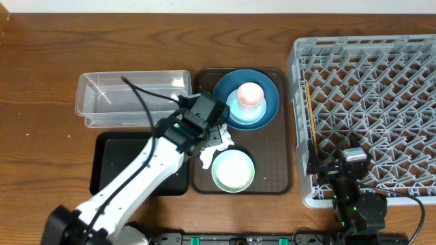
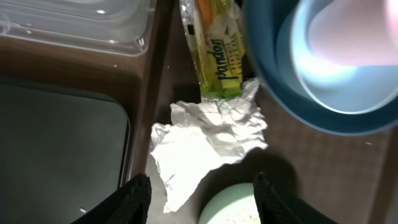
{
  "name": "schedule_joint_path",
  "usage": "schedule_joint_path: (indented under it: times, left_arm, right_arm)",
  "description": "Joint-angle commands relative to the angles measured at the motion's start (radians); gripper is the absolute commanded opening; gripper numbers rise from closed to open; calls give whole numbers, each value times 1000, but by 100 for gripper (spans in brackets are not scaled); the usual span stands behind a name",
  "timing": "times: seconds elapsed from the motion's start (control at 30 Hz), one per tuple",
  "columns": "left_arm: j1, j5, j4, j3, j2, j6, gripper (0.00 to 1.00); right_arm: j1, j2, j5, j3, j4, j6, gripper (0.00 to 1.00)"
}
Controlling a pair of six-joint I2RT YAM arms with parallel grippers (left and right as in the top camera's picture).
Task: Sort waste into correct bins and load items into the dishwasher rack
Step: 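Move the left gripper over the white tissue and grasp it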
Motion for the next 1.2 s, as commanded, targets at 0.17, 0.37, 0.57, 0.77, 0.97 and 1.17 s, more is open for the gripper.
schedule_joint_path:
  times: [0.17, 0.37, 0.57, 0.77, 0.97, 1.17]
  left_arm:
    - [-1, -31, 33, 10, 126, -5, 57]
    - [-1, -30, 53, 10, 179, -5, 57]
    - [-6, -11, 60, 9, 216, -6, 57]
    - [-31, 22, 64, 9, 248, -6, 57]
    - [-56, 22, 82, 9, 289, -6, 57]
    - [-58, 22, 83, 9, 294, -5, 49]
  right_arm:
    - [10, 0, 0, -1, -4, -11, 99]
    - [10, 0, 0, -1, -4, -11, 99]
    - [10, 0, 0, -1, -4, -11, 99]
    - [10, 0, 0, -1, -4, -11, 99]
    - [10, 0, 0, -1, -4, -11, 99]
    - [10, 0, 0, -1, -4, -11, 99]
